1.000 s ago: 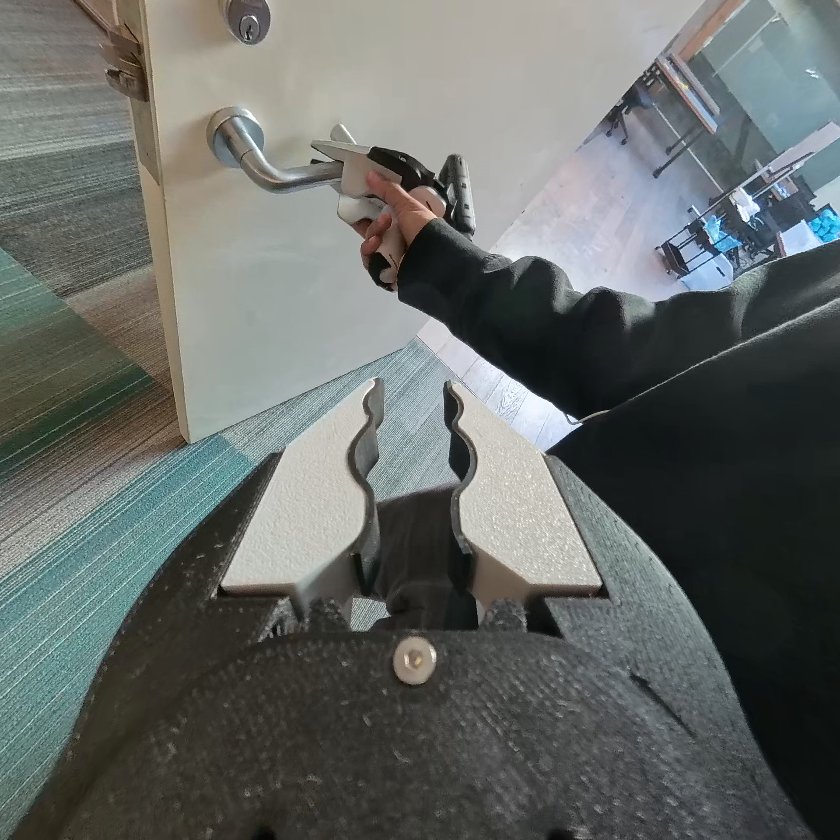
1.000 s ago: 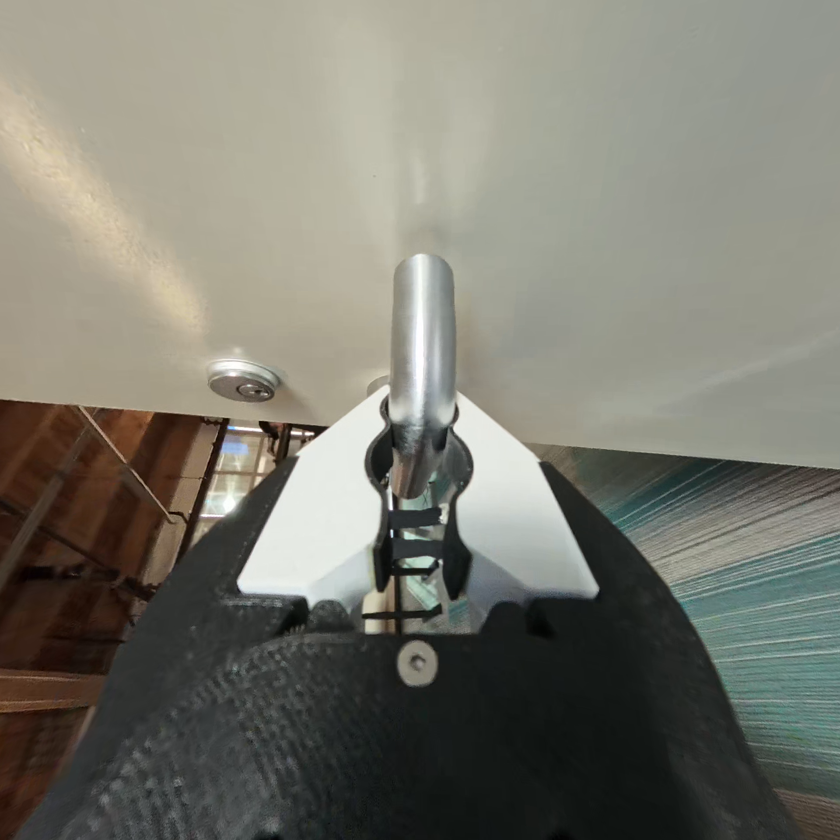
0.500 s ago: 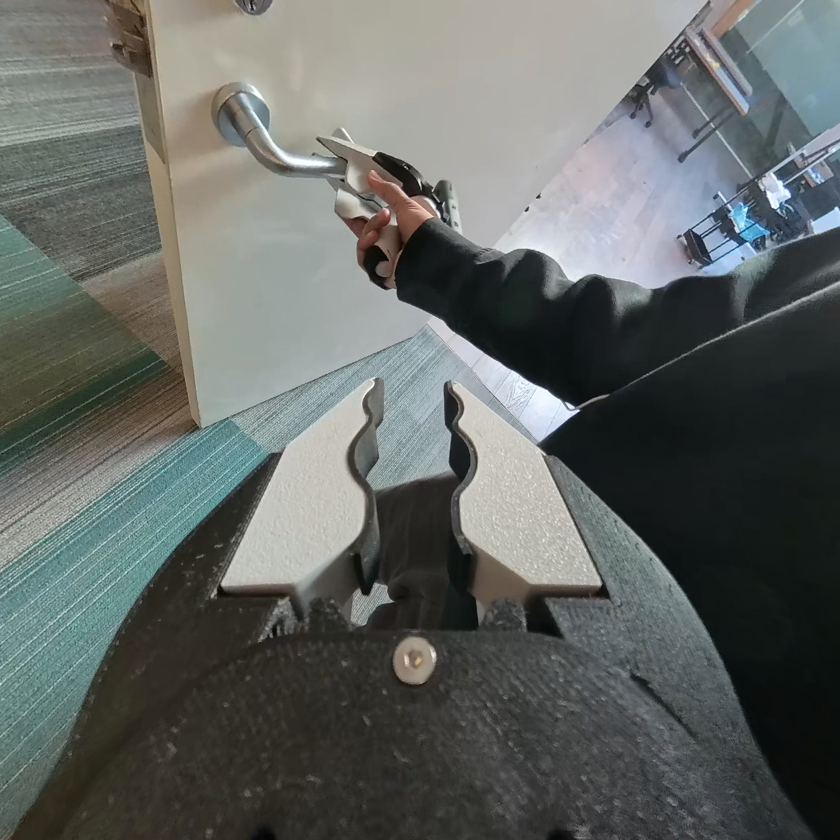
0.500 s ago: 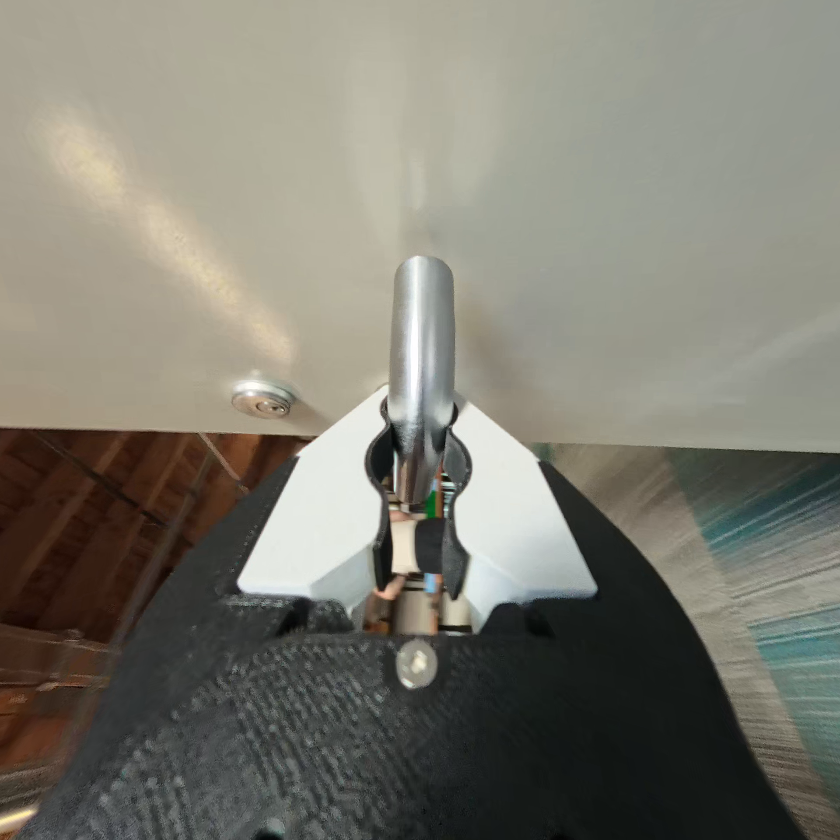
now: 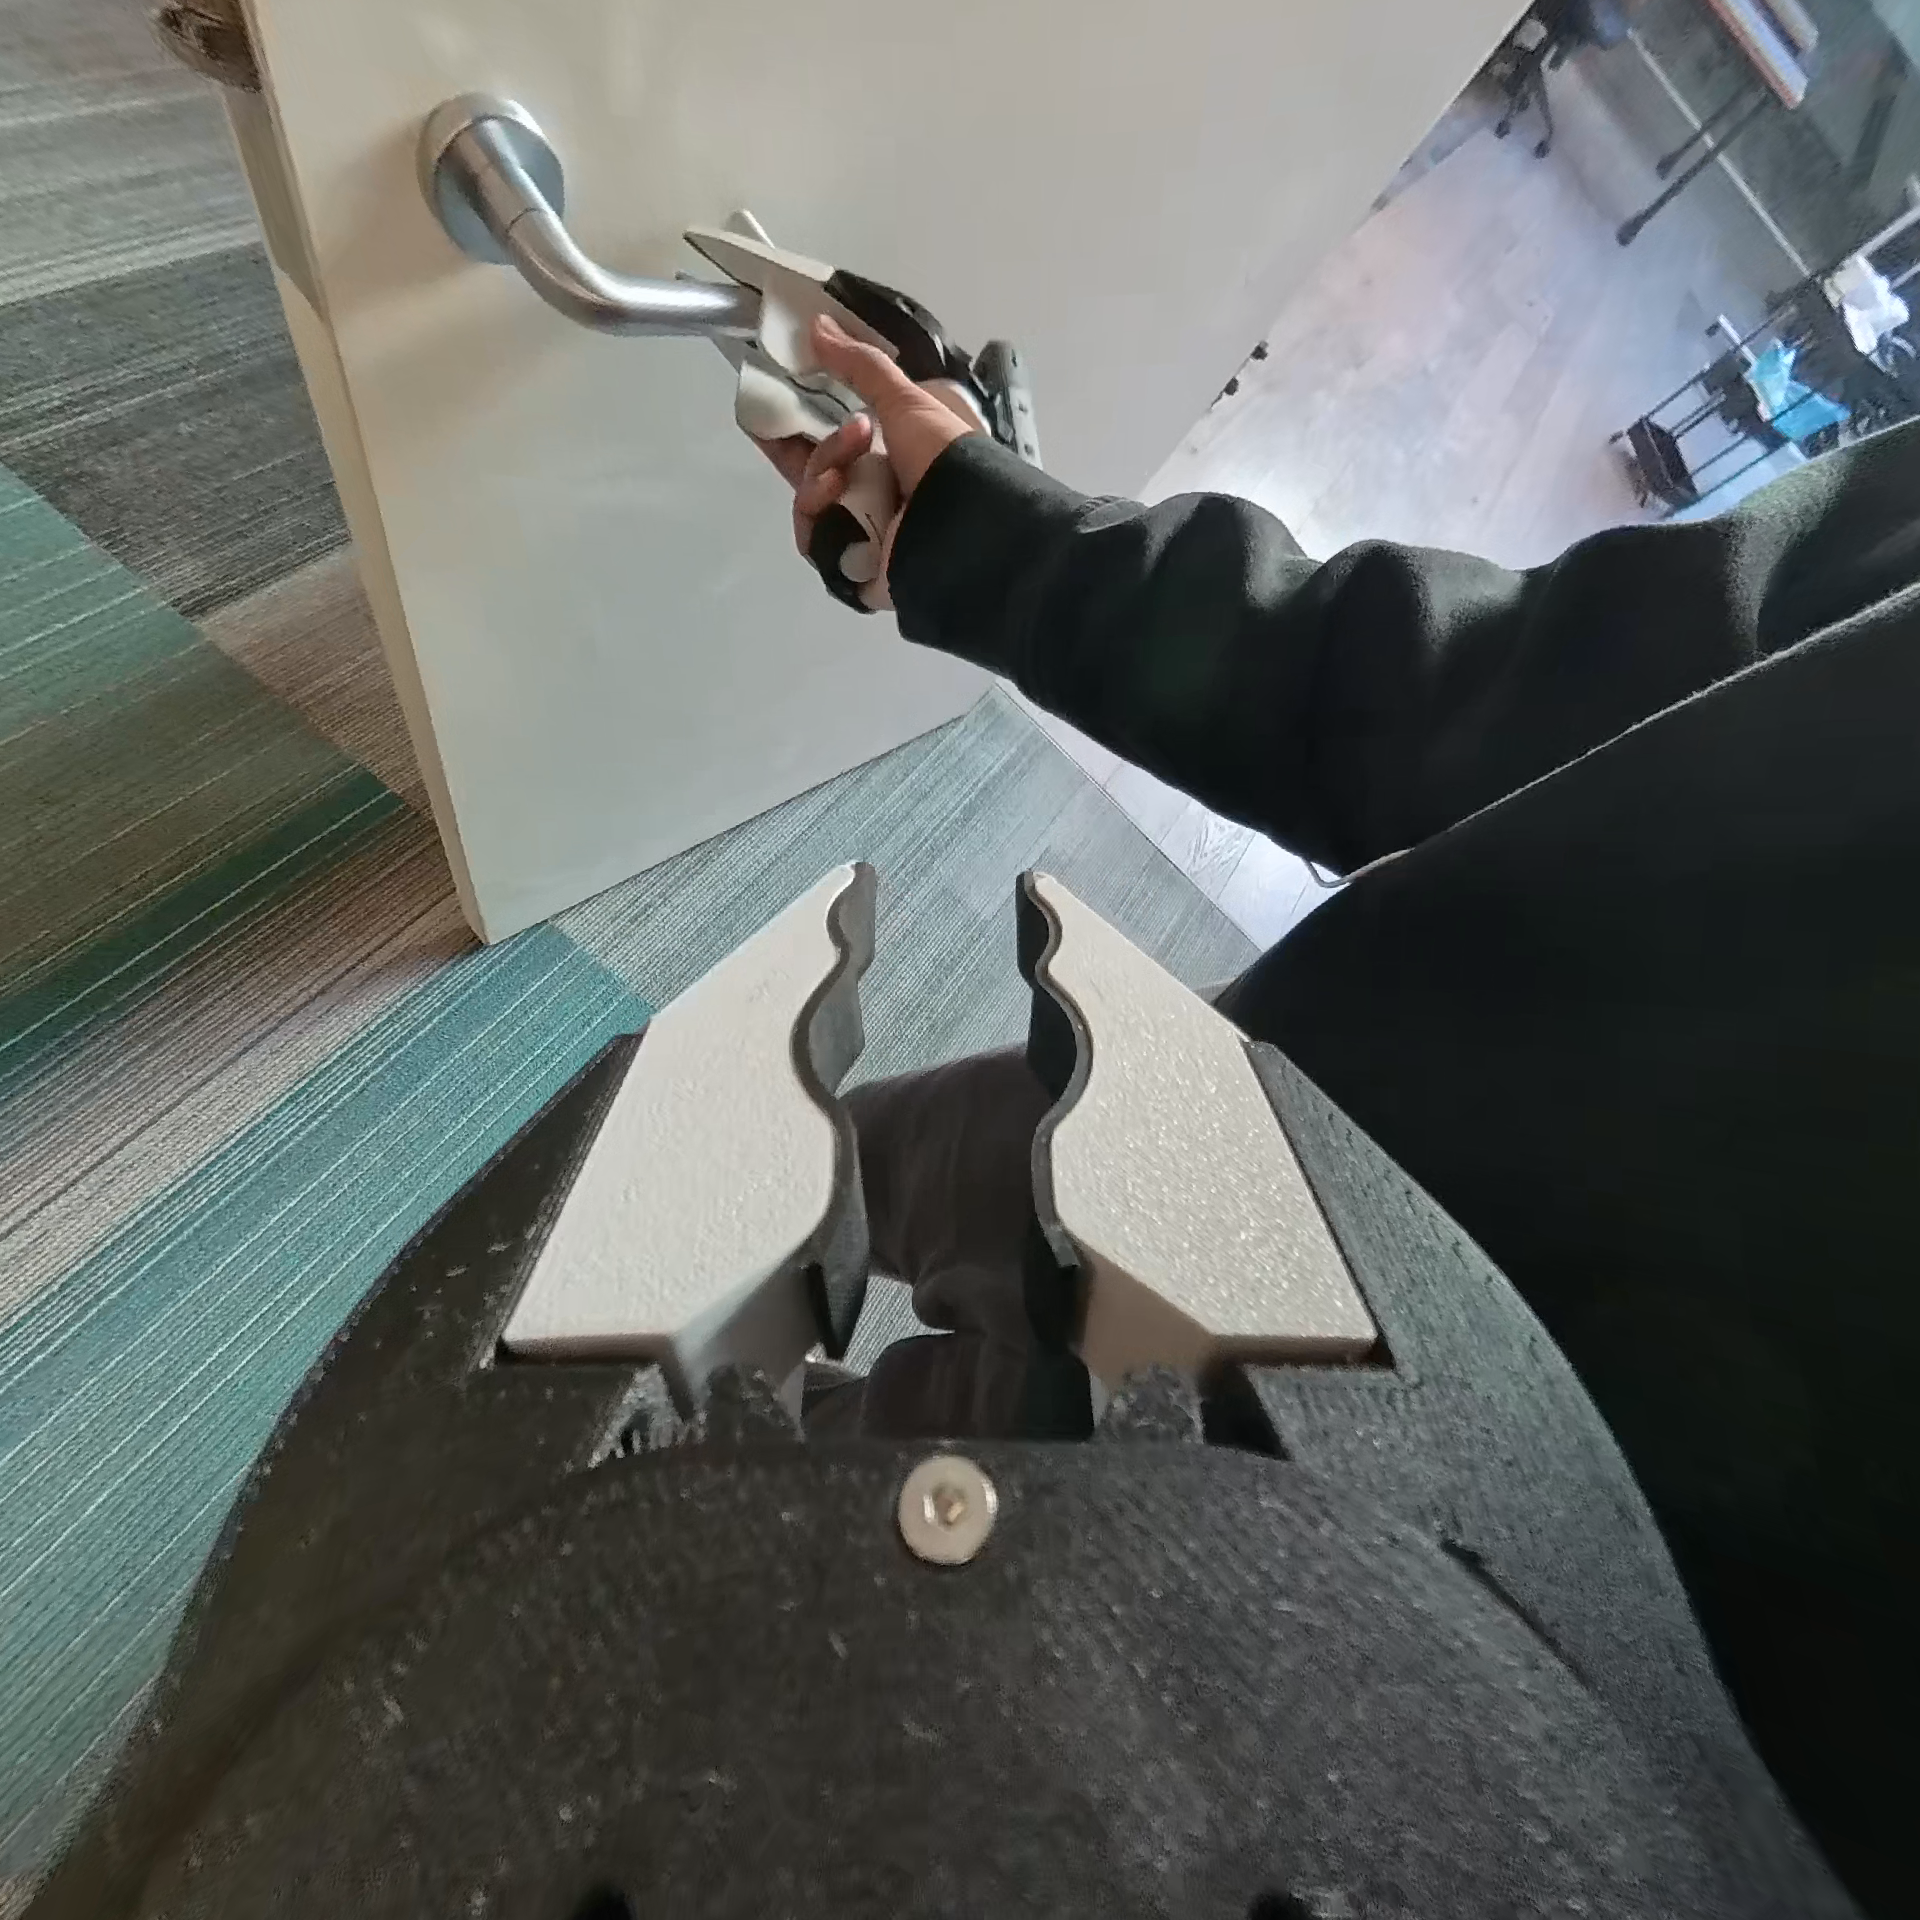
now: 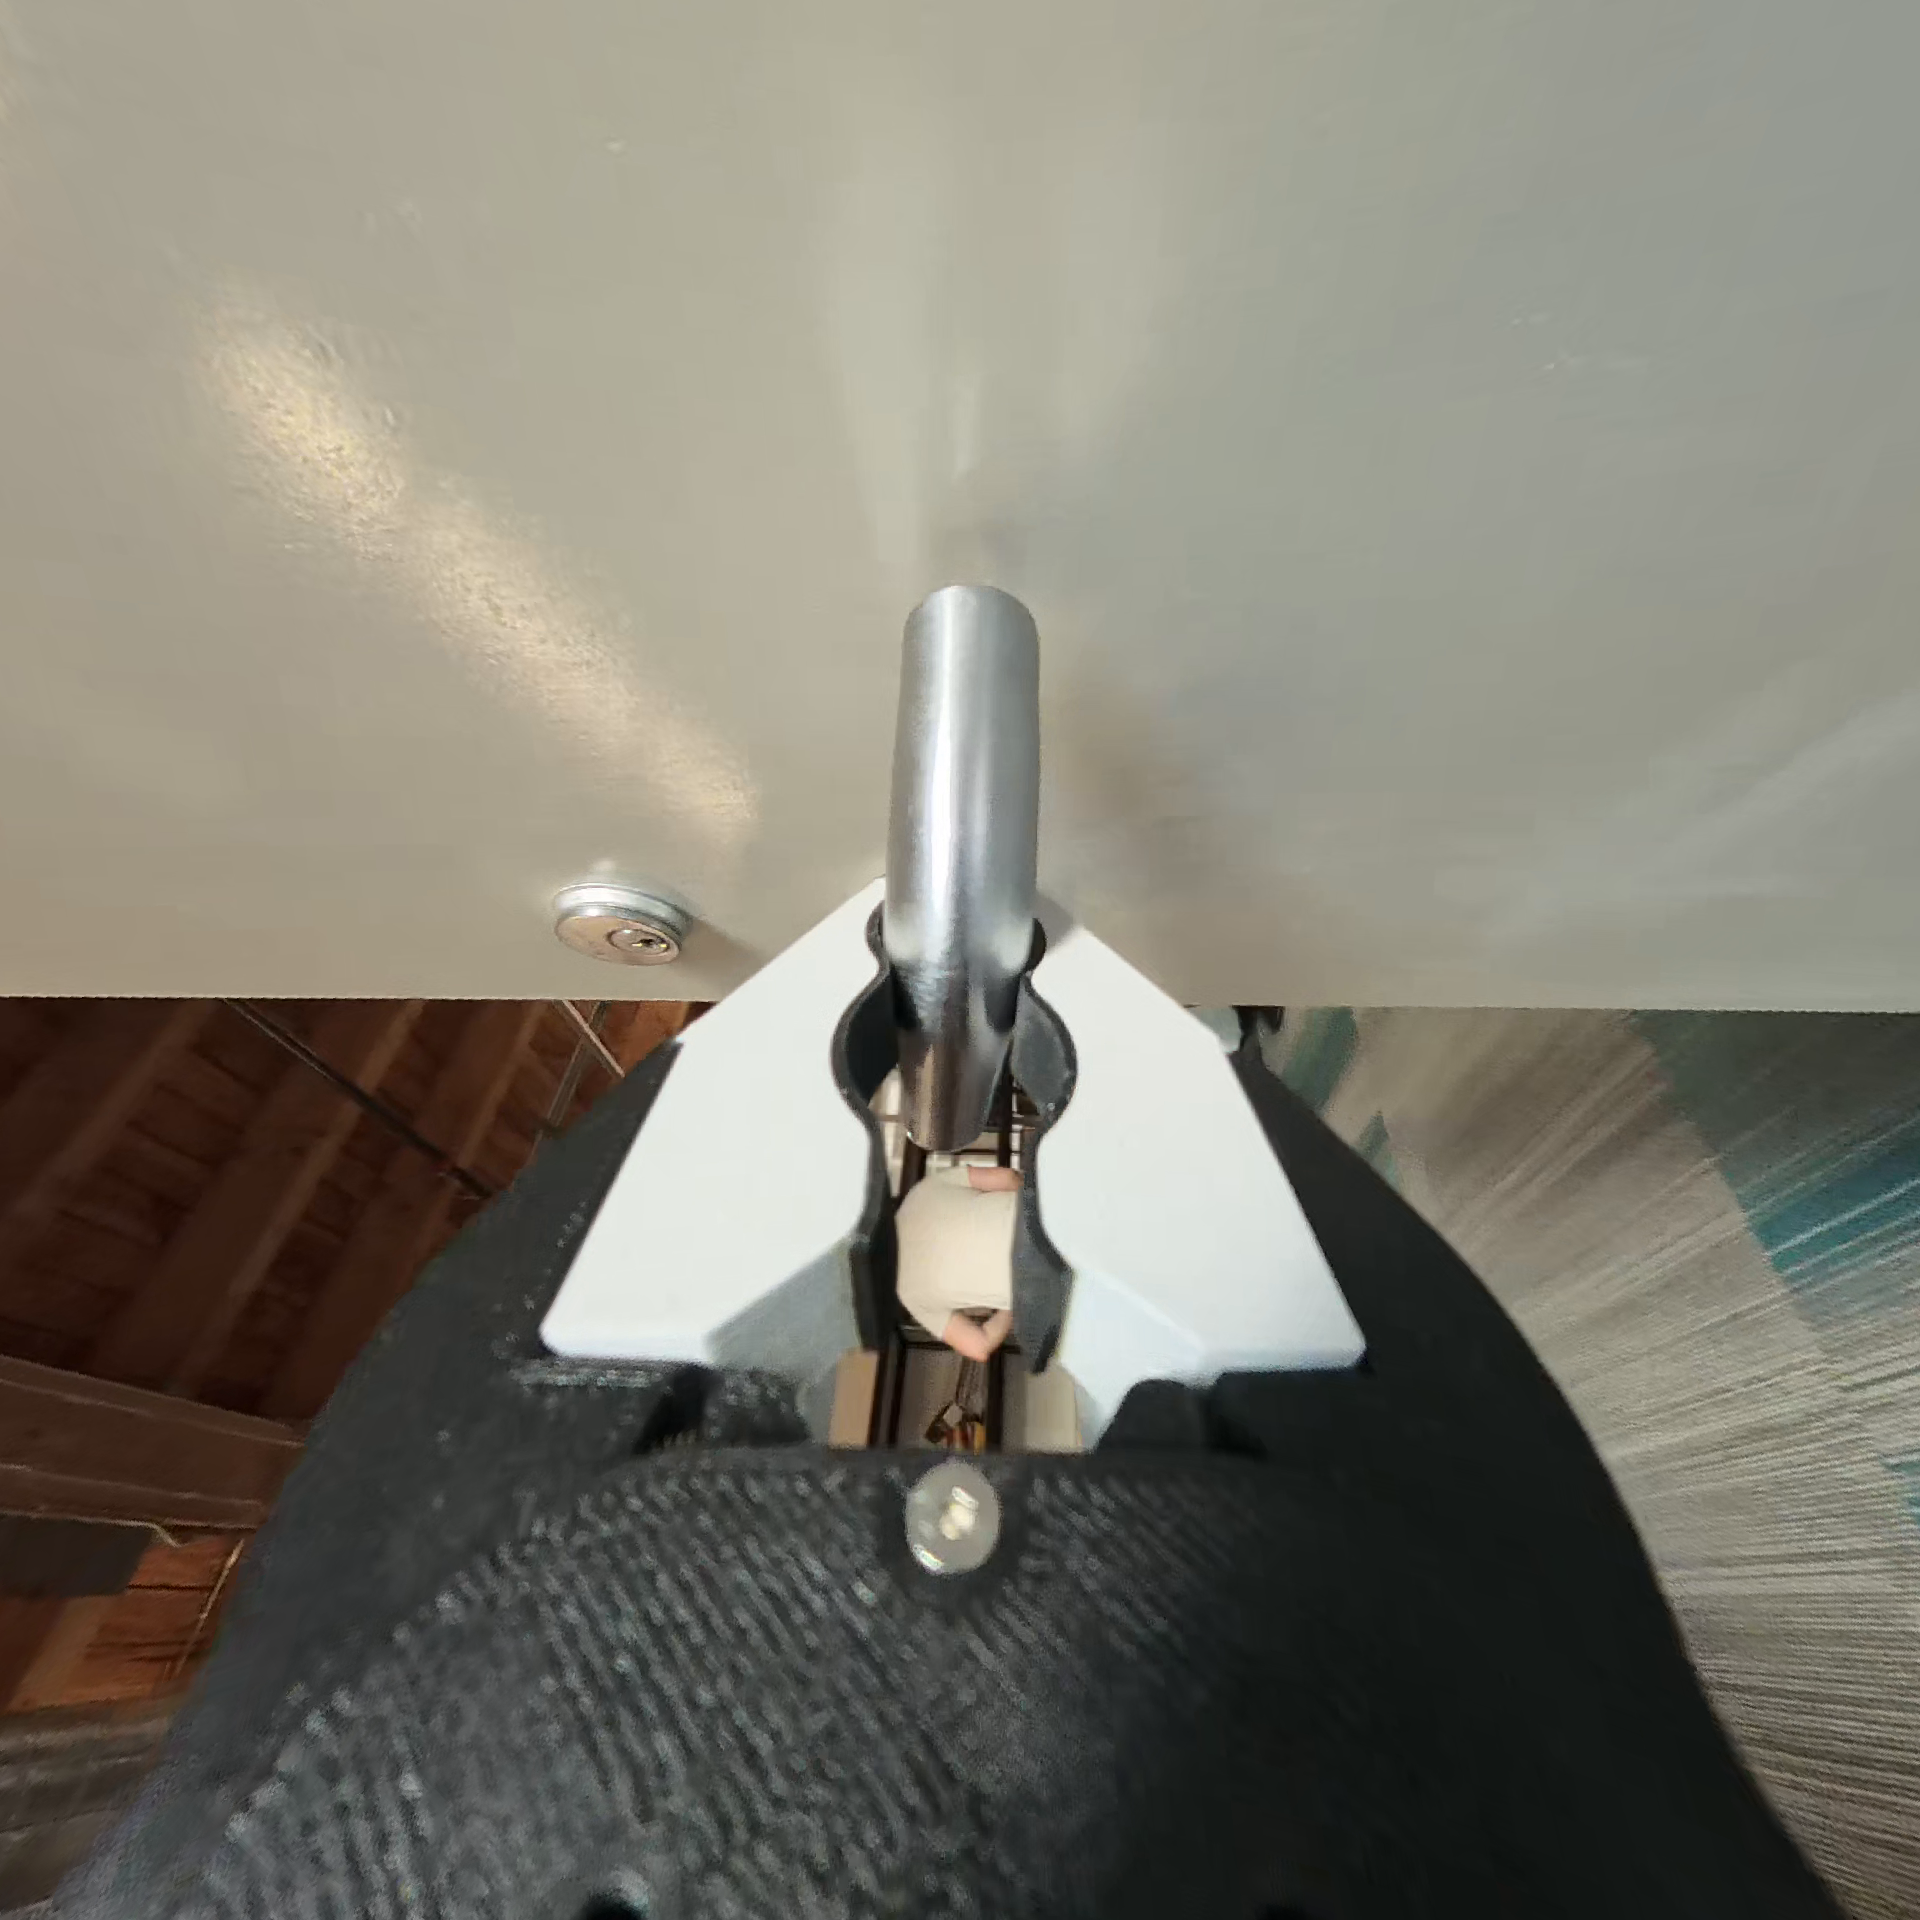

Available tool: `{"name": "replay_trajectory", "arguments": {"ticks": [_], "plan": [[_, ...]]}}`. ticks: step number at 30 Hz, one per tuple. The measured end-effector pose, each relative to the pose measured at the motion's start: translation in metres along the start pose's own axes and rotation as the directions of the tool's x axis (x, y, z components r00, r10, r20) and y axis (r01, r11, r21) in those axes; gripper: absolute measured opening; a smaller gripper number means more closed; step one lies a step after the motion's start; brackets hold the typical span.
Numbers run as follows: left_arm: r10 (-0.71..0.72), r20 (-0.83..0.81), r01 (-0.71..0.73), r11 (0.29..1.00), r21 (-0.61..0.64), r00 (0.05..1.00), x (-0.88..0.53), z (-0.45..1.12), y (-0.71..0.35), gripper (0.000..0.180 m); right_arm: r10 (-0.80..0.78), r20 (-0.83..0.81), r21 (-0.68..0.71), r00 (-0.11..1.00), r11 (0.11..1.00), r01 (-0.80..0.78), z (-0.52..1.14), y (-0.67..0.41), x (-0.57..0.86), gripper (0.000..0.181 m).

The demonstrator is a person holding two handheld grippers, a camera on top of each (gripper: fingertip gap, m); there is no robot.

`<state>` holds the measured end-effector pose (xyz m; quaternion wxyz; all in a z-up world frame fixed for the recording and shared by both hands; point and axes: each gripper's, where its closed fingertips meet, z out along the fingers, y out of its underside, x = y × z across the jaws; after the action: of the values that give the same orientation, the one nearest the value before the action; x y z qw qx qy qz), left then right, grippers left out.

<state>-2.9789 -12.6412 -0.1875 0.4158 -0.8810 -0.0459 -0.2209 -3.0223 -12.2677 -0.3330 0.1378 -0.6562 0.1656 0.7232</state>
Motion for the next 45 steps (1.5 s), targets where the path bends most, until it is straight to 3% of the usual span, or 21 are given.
{"name": "replay_trajectory", "arguments": {"ticks": [4,8,11,16,22,26,31,38,42,45], "plan": [[-0.038,0.003,0.038,0.998,0.057,0.999,-0.007,-0.005,-0.007,0.026,0.039,-0.066,-0.020,0.997,0.999,-0.040,0.000,0.000,-0.002,0.016],[-0.023,0.031,0.020,0.996,0.084,0.999,-0.012,-0.015,-0.016,0.026,-0.239,-0.208,-0.137,0.949,0.967,0.214,0.003,0.003,-0.019,0.018],[-0.046,0.034,0.043,0.995,0.093,0.998,-0.016,-0.021,-0.015,0.025,-0.243,-0.183,-0.107,0.953,0.968,0.226,0.003,0.003,-0.020,0.017],[-0.049,0.037,0.046,0.997,0.068,0.998,-0.021,-0.025,-0.006,0.025,-0.073,-0.084,-0.016,0.994,0.997,0.072,0.001,-0.001,-0.007,0.015],[-0.015,0.051,0.012,0.997,0.070,0.999,-0.027,-0.040,-0.005,0.026,-0.018,-0.016,0.030,1.000,0.999,0.018,0.000,0.000,0.000,0.016],[0.003,0.053,-0.009,0.995,0.104,0.999,-0.041,-0.052,-0.009,0.026,-0.005,-0.119,0.038,0.993,0.999,0.009,-0.001,-0.002,0.002,0.014],[0.030,0.069,-0.041,0.987,0.155,0.997,-0.067,-0.081,-0.015,0.026,-0.297,-0.323,-0.090,0.899,0.955,0.283,-0.001,0.000,-0.011,0.018],[-0.063,0.082,0.045,0.978,0.203,0.995,-0.115,-0.118,0.002,0.025,-0.350,-0.387,-0.018,0.853,0.928,0.373,-0.011,-0.006,0.000,0.027],[-0.146,0.054,0.131,0.965,0.226,0.988,-0.151,-0.129,-0.003,0.025,-0.543,-0.466,-0.084,0.699,0.813,0.576,-0.049,0.005,-0.007,0.037],[-0.201,0.029,0.190,0.957,0.221,0.979,-0.187,-0.122,-0.012,0.025,-0.822,-0.447,-0.373,0.351,0.529,0.762,-0.067,0.060,-0.019,0.038]]}}
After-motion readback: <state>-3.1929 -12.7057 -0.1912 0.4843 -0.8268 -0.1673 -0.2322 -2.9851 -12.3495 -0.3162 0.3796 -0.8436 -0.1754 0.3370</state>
